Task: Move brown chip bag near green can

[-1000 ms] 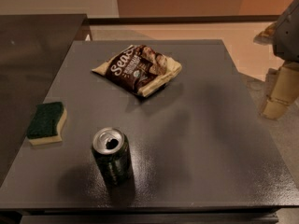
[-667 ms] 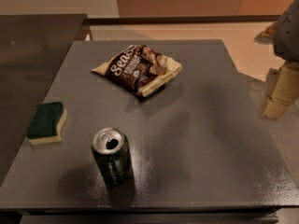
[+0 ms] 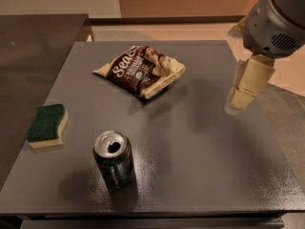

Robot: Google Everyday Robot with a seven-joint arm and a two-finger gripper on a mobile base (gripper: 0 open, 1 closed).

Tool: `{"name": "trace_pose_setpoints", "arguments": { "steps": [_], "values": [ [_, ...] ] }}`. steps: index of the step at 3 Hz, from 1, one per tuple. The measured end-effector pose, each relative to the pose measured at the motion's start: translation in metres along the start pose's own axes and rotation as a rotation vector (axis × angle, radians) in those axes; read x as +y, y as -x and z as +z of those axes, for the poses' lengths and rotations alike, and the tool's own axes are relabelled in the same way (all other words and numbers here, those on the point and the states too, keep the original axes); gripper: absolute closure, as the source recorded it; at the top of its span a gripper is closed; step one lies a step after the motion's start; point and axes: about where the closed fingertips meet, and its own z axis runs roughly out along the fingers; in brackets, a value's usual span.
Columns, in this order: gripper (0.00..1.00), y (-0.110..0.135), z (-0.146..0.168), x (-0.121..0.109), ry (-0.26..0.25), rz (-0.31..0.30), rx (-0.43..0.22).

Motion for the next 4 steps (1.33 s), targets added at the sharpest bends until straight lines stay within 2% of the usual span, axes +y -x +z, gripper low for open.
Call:
{"name": "trace_pose_setpoints", "arguments": {
  "steps": [2,4],
  "values": [
    [0.00,0.056,0.045,-0.031,0.013,-0.013,-0.108],
    [0.00,0.108,0.103,-0.061,0.067,-0.036,-0.145]
  ]
}}
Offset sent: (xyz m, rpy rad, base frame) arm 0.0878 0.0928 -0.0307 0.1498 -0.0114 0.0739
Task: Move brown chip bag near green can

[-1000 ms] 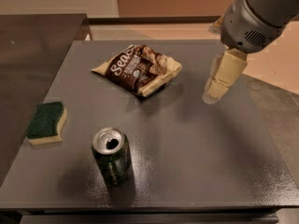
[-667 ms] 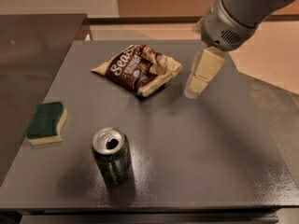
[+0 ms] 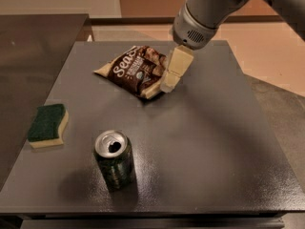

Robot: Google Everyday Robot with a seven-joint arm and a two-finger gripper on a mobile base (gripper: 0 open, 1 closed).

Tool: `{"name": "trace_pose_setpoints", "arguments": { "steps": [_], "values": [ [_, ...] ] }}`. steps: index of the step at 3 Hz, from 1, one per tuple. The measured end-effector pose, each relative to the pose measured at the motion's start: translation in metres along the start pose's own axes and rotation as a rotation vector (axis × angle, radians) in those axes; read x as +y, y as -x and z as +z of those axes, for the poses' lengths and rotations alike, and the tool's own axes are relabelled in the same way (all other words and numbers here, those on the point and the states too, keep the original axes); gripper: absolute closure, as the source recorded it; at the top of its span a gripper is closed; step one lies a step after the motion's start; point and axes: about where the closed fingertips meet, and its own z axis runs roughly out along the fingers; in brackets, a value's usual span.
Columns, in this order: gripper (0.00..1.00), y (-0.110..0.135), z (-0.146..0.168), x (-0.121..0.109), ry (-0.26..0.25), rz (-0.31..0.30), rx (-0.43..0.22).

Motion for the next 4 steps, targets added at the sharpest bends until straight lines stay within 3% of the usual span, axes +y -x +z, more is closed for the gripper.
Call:
{"name": "trace_pose_setpoints", "arguments": {
  "steps": [1,3,4],
  "values": [
    [0.00,0.012,0.026,-0.016,0.020,0.003,-0.001],
    [0.00,0.008,0.065,-0.038,0.063,0.049,0.071],
    [0.17,0.001,0.072,-0.046,0.077,0.074,0.108]
  ]
}}
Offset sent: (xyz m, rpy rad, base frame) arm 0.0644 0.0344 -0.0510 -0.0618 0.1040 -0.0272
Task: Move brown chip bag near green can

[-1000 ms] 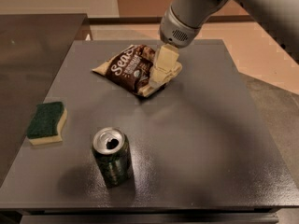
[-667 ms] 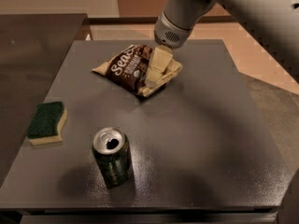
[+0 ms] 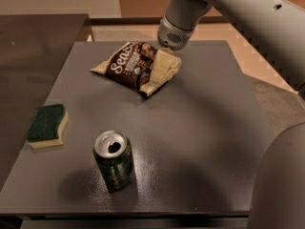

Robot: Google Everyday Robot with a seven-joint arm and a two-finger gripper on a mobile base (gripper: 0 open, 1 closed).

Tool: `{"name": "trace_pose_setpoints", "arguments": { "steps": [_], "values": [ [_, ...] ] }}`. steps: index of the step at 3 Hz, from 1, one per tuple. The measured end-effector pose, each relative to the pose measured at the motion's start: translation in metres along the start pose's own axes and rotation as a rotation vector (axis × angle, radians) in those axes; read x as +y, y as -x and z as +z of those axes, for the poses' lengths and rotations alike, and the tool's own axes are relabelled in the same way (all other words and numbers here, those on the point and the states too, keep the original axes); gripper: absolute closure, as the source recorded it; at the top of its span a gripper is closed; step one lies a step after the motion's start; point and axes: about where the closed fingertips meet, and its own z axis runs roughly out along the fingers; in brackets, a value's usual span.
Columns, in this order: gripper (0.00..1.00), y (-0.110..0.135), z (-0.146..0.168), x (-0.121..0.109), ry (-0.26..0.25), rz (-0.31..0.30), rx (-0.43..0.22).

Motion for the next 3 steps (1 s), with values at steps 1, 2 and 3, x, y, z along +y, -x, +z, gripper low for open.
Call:
{"name": "trace_pose_setpoints", "arguments": {
  "steps": [1,2,3],
  "values": [
    [0.71,-0.003,0.003,-0.005,0.024,0.012,0.035],
    [0.94,-0.004,-0.006,-0.005,0.021,-0.003,0.035],
    [1.00,-0.007,-0.029,0.000,0.010,-0.070,0.025]
  ]
}}
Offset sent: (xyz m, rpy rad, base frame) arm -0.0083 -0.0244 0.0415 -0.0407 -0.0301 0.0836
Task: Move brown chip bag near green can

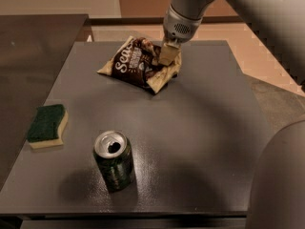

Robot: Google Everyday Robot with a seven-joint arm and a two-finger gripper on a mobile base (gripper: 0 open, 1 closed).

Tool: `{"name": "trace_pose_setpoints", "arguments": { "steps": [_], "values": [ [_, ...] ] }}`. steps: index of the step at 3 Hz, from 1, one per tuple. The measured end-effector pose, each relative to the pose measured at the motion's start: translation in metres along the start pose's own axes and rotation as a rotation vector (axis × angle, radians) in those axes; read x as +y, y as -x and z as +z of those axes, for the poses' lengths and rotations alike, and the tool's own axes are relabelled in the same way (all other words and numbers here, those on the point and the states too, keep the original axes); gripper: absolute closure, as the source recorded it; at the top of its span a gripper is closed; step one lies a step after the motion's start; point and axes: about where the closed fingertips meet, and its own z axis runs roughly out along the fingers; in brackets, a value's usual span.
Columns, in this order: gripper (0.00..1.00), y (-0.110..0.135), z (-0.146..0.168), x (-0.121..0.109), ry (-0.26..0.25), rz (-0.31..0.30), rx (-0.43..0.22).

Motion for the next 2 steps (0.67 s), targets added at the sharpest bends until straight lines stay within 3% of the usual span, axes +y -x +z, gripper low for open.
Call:
{"name": "trace_pose_setpoints", "arguments": {
  "steps": [1,2],
  "values": [
    [1.00,-0.008,-0.024,0.018,0.003,-0.064,-0.015],
    [1.00,-0.019,-0.041,0.049,0.026,-0.118,-0.024]
  ]
}}
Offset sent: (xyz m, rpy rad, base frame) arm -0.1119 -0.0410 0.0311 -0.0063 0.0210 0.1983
